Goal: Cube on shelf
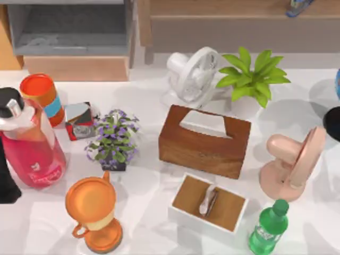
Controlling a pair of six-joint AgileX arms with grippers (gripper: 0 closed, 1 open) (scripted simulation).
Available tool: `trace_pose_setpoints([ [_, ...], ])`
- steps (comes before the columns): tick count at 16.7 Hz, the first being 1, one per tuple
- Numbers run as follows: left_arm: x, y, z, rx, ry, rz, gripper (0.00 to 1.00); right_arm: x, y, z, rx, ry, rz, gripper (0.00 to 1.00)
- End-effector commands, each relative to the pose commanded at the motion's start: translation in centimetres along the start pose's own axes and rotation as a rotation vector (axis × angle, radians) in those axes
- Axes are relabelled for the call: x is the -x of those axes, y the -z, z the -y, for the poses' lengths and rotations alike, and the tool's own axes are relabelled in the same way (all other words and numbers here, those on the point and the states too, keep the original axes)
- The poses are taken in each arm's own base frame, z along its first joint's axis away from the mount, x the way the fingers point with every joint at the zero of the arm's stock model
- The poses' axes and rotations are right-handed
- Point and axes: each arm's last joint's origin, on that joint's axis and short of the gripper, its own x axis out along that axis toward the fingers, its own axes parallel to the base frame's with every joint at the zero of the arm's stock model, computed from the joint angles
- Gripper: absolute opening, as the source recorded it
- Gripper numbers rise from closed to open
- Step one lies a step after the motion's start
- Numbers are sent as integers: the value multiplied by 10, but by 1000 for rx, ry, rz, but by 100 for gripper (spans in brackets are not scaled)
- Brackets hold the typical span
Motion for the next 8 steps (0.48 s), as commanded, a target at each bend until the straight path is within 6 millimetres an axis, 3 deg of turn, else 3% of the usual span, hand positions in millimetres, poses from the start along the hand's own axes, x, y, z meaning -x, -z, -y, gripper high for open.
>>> trace_pose_setpoints([
  [4, -1, -2, -2, -28, -17, -10, 100, 0, 0, 0, 0, 0, 0, 100],
  [8, -11, -19, -14, -192, -97, -56, 100, 0, 0, 0, 0, 0, 0, 100],
])
